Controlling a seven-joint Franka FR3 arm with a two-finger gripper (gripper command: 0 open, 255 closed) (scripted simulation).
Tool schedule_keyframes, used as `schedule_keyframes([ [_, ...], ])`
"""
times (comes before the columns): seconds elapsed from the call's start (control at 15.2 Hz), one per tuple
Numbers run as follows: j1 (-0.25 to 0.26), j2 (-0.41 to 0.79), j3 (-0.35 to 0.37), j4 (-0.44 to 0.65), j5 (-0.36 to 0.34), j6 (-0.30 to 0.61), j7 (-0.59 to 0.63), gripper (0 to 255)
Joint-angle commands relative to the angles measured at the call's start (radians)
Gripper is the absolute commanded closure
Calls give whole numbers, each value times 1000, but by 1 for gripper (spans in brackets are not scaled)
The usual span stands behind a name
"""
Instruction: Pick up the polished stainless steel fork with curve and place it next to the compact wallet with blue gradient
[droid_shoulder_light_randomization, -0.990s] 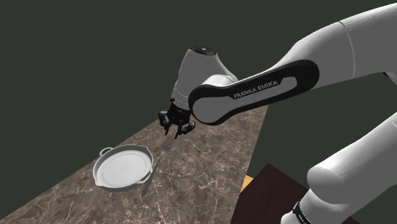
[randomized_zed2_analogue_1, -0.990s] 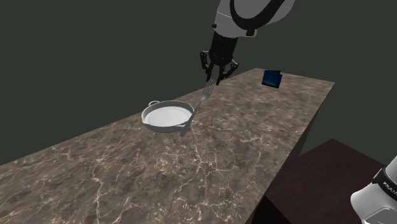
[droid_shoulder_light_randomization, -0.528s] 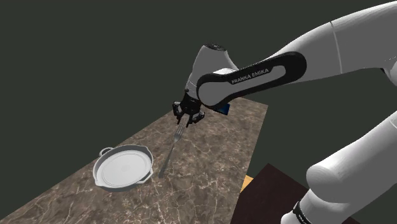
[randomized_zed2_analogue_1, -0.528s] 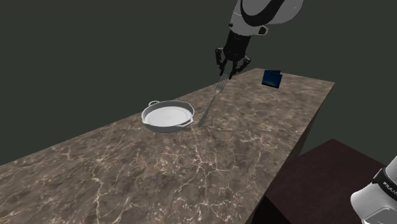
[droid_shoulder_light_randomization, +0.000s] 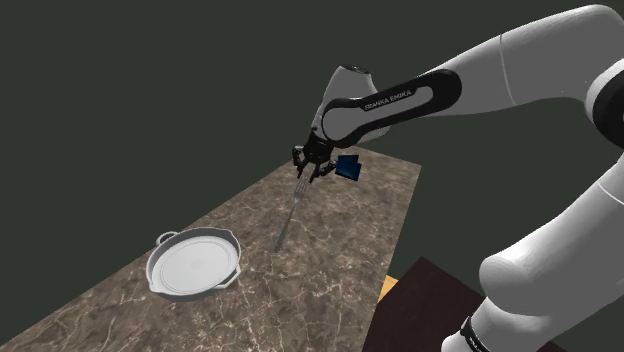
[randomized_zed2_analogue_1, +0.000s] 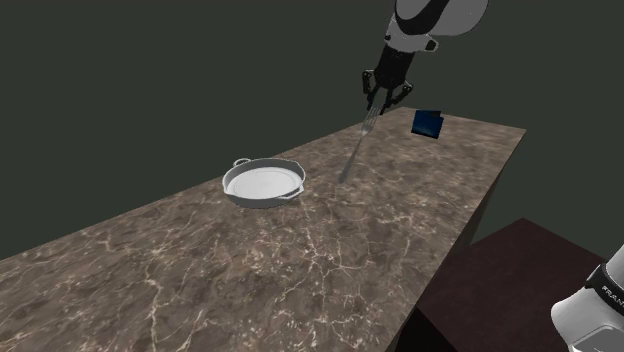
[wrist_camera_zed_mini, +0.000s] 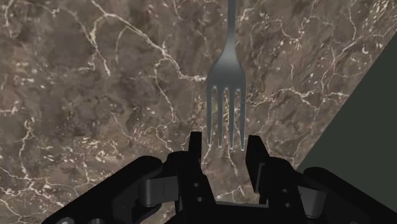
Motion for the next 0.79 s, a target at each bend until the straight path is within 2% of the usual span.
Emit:
schedule_keyframes([
  [0.0,-21,31,-22,22,-13,1,-38,255],
  [0.73,-124,235,-131,232,-92,-53,-214,255],
])
